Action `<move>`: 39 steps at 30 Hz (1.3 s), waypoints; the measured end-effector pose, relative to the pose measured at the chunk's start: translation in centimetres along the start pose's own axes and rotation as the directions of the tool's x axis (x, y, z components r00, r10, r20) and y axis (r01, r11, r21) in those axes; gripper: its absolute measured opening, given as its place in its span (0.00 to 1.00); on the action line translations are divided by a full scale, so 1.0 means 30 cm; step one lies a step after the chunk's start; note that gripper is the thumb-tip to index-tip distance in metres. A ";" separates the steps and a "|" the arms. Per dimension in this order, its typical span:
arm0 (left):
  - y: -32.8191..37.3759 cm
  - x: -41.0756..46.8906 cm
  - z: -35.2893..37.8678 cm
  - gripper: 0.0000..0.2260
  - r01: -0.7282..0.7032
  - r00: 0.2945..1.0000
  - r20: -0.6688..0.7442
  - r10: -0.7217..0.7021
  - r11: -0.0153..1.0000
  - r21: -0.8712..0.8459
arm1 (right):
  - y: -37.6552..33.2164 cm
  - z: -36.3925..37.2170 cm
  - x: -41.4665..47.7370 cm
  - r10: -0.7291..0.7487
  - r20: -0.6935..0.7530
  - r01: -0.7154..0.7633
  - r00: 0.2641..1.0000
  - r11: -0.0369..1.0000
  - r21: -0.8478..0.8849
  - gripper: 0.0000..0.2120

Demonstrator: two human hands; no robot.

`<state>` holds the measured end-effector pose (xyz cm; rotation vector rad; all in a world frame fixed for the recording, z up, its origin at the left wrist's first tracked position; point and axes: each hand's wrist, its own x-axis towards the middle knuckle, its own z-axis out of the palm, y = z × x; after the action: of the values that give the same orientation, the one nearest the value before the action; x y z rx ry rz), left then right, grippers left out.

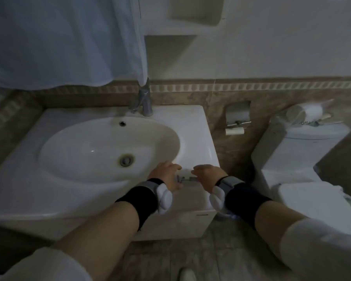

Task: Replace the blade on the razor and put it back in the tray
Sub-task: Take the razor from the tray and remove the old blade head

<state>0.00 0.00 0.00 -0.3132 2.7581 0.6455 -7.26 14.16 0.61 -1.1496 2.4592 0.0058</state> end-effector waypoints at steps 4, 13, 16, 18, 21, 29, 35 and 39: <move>-0.016 0.022 0.037 0.32 -0.031 0.999 0.037 0.028 0.995 0.094 | 0.007 0.033 -0.005 -0.060 -0.041 0.057 0.997 0.996 -0.063 0.22; -0.014 0.065 0.087 0.29 -0.006 1.000 0.007 0.006 0.999 0.045 | 0.033 0.064 0.013 -0.111 0.009 0.111 0.994 0.970 -0.217 0.28; -0.016 0.074 0.081 0.28 0.001 1.000 0.031 -0.001 1.000 0.010 | 0.036 0.074 0.022 -0.127 0.005 0.123 0.992 0.952 -0.280 0.30; -0.017 0.078 0.068 0.28 0.004 0.997 0.076 -0.003 1.000 -0.016 | 0.033 0.073 0.021 -0.110 0.014 0.109 0.994 0.944 -0.313 0.30; -0.019 0.087 0.052 0.28 0.009 0.994 0.107 -0.005 0.999 -0.033 | 0.040 0.081 0.035 -0.139 -0.078 0.102 0.987 0.926 -0.365 0.28; -0.037 0.098 0.067 0.29 0.018 0.996 0.094 -0.010 0.997 -0.081 | 0.048 0.118 0.044 -0.210 -0.146 0.129 0.967 0.892 -0.432 0.26; -0.044 0.103 0.083 0.30 0.020 0.999 0.030 -0.018 0.996 -0.092 | 0.038 0.099 0.013 -0.224 0.028 0.218 0.974 0.902 -0.374 0.26; -0.051 0.098 0.097 0.33 0.008 1.000 0.009 -0.007 0.995 -0.097 | 0.026 0.082 0.023 -0.200 -0.016 0.183 0.980 0.922 -0.341 0.24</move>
<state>-1.65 -0.43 -4.06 -0.3410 2.7215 0.7781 -7.31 14.60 -2.02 -1.5488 2.4390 0.3595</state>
